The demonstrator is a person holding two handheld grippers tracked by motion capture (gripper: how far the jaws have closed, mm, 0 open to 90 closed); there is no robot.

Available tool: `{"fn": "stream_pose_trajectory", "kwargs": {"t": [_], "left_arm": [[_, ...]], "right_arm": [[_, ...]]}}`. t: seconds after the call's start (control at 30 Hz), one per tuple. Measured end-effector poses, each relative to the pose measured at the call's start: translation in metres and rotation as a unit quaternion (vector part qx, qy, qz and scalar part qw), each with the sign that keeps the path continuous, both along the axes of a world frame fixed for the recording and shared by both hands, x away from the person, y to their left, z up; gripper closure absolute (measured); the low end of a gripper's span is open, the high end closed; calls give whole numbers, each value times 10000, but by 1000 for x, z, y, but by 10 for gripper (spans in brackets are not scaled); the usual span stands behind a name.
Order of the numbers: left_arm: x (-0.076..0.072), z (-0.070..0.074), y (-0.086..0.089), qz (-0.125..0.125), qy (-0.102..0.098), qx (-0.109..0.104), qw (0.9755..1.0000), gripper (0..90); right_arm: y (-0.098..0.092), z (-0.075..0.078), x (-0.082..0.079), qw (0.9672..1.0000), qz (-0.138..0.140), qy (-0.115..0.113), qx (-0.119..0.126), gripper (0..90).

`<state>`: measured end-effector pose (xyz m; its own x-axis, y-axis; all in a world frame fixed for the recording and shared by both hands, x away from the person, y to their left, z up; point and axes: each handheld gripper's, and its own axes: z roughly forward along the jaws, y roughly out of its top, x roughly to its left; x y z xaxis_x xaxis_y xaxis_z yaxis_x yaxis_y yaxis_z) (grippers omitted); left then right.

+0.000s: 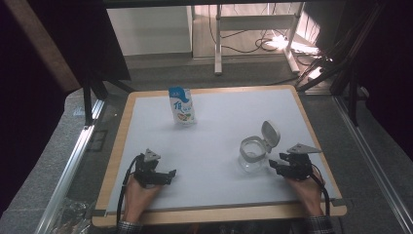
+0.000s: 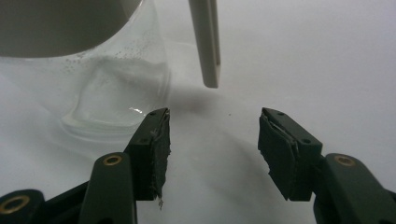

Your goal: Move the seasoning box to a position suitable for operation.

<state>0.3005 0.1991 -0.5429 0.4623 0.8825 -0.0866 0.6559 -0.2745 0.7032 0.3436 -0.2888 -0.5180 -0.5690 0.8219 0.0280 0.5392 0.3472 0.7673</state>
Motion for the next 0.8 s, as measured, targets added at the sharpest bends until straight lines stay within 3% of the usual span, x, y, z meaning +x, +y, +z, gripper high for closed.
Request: {"fn": "stream_pose_trajectory", "kwargs": {"t": [0.13, 0.27, 0.43, 0.5, 0.57, 0.63, 0.73, 0.8], "left_arm": [[0, 6, 8, 51, -43, -194, 9998, 69], [1, 19, 10, 47, -177, 113, 9998, 69], [9, 40, 15, -80, -275, -22, 9996, 74], [11, 44, 16, -106, -312, 54, 9994, 73], [14, 47, 18, -137, -285, -37, 9995, 79], [19, 52, 19, -131, -262, 79, 9995, 80], [22, 57, 20, -207, -279, -31, 9994, 82], [28, 65, 19, -241, -308, 45, 9992, 79]], "right_arm": [[2, -4, 0, 10000, 44, 45, -7, 431], [3, -6, 0, 9999, 65, 73, -24, 421], [5, -9, 0, 9999, 109, 103, -67, 411], [4, -10, 0, 9999, 130, 87, -60, 407], [3, -10, 0, 9998, 141, 98, -47, 406], [3, -10, 0, 9998, 148, 95, -45, 402], [4, -10, 0, 9998, 151, 77, -78, 396], [5, -10, 0, 9998, 147, 62, -117, 391]]}}
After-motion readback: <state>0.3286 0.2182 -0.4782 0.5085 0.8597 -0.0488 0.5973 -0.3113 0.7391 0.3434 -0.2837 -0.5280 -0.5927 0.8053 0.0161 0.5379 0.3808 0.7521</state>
